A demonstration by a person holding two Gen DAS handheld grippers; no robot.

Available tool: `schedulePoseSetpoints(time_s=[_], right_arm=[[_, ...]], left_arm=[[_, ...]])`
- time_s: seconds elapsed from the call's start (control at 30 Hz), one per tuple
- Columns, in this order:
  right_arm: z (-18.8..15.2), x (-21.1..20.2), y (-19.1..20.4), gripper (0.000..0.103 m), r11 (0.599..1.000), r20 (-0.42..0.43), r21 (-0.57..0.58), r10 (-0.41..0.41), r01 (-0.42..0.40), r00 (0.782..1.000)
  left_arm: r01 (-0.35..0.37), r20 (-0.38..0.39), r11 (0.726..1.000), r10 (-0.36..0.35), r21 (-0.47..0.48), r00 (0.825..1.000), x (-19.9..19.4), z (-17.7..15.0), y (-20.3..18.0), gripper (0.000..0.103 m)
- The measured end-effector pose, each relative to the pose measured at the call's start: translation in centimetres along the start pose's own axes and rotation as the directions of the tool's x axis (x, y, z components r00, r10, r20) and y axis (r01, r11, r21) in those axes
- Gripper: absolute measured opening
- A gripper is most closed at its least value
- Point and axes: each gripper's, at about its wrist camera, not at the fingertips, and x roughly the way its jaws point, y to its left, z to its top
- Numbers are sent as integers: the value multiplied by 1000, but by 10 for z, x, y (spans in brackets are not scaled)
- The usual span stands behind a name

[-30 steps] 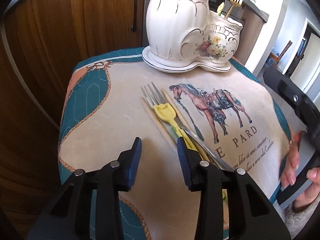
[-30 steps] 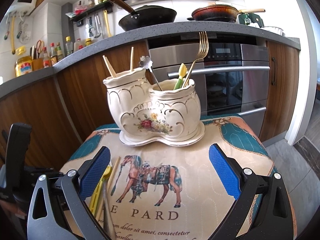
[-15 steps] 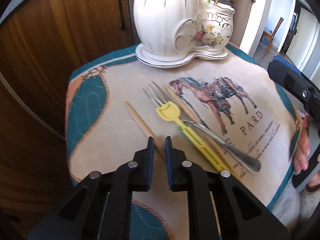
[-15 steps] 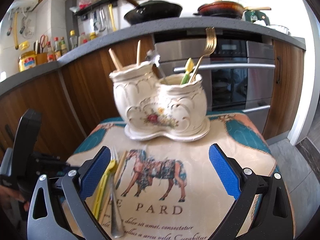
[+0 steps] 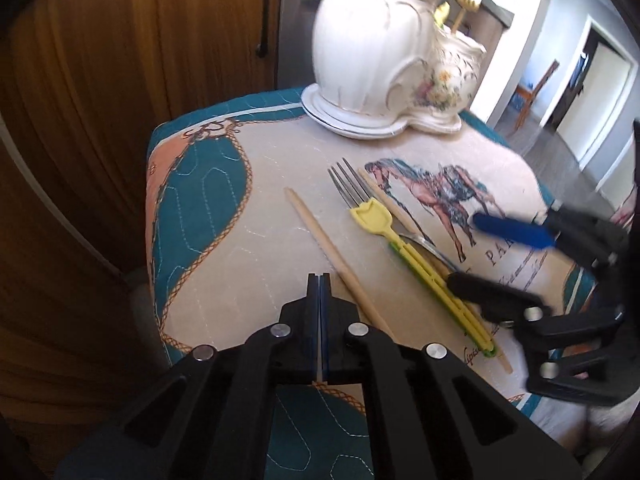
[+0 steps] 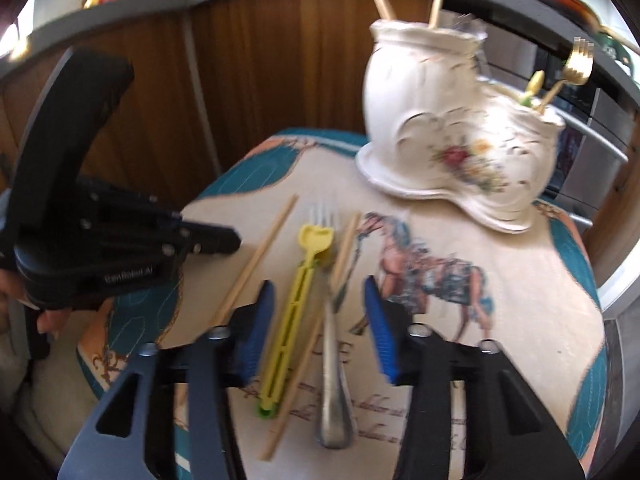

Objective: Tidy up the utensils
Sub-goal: 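Grasp a fourth chopstick with the left tool while the right tool grasps the yellow utensil, then lift the chopstick and yellow utensil off the placemat with both tools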

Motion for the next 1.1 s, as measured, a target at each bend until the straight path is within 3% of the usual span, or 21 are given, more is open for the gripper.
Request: schedulePoseSetpoints(time_s=[0.1,0.5,0.63,0.8,0.93,1.1], right_arm=[[1,11,3,26,1000,-46,5,9,-9,999],[5,26,12,20,1000,-103,-29,5,-8,995],[4,23,7,11,999,-76,7,36,-36,996],[4,-4,-8,10,998,6,51,38,-39,999],[3,-26,-31,10,995,42,97,13,-17,999],[-2,-36,-53,10,988,60,154,-21,11,998]], left_arm=[[19,10,1000,-19,-8,1000,-1,1,3,0],[13,16,1000,-13,-14,1000,1,4,6,2],[4,20,1000,-4,-14,1000,-1,4,4,16],[-8,26,1000,8,-6,1000,-4,4,2,20],[3,19,1000,-2,-8,1000,-3,3,-4,35],[-19,-6,999,19,40,1000,9,0,-21,37]])
